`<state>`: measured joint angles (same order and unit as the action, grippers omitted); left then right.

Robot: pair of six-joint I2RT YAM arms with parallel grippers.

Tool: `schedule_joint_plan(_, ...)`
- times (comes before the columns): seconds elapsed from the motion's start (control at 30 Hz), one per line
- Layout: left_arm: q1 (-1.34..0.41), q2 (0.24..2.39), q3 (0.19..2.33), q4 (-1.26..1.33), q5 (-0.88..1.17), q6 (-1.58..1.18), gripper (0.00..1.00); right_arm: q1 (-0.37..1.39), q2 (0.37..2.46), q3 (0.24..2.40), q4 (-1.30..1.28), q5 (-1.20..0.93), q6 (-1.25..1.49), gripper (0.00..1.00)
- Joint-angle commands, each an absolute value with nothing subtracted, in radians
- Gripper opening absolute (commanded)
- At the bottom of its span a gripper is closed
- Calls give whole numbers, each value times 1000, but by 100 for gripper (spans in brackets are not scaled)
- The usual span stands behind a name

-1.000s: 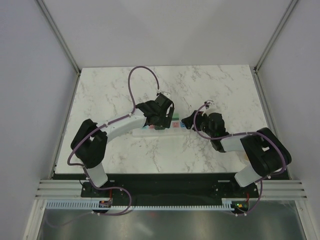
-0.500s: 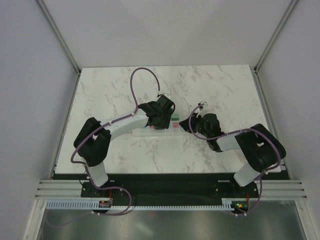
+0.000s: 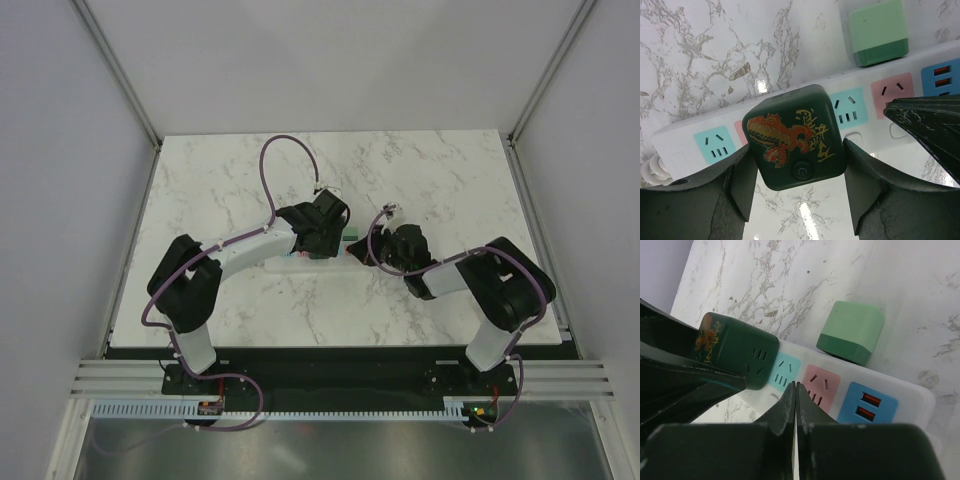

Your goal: Pull the plug off the socket

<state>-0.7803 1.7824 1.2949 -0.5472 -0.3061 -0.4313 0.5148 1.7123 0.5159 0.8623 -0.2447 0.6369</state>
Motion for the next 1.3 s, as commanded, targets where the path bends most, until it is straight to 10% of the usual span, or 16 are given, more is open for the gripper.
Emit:
schedule_joint_plan(0.0,-778,1756,1325,-546,-291,-472,10,529,1762,561,919,-285,663,0)
schedule_joint_plan(1.27,-815,1732,1433,-611,-313,-575,2,658,1832,606,614,67,658,0)
